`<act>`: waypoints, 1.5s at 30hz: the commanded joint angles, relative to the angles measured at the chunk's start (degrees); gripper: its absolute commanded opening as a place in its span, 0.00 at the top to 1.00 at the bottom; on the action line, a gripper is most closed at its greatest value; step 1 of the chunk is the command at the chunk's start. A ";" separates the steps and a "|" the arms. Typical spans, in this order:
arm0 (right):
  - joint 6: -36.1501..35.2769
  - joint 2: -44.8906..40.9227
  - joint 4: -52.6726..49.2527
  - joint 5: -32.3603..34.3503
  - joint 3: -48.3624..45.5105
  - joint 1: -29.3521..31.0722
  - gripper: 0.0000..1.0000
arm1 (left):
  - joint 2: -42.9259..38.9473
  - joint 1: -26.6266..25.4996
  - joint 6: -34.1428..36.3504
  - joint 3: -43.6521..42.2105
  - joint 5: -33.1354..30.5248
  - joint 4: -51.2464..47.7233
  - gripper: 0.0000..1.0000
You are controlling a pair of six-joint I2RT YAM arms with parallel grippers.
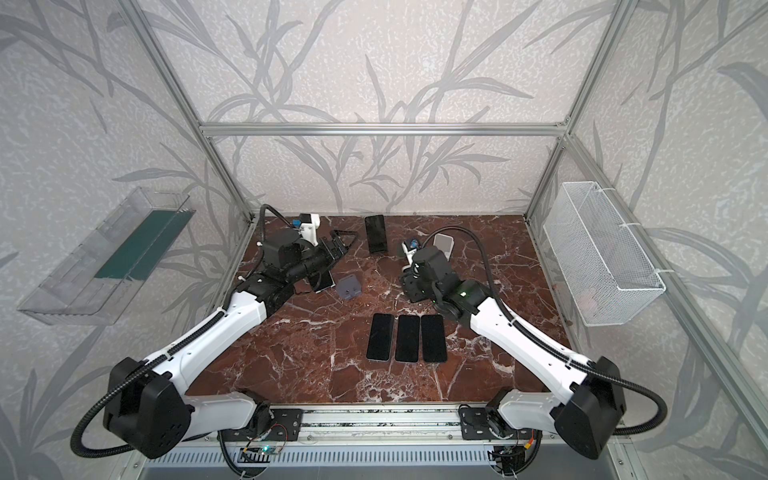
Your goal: Remove the phone from the phone stand
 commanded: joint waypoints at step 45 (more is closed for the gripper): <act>7.55 13.71 -13.51 -17.26 -9.90 -25.58 0.37 | 9.90 -8.62 -2.38 2.34 8.14 4.63 0.10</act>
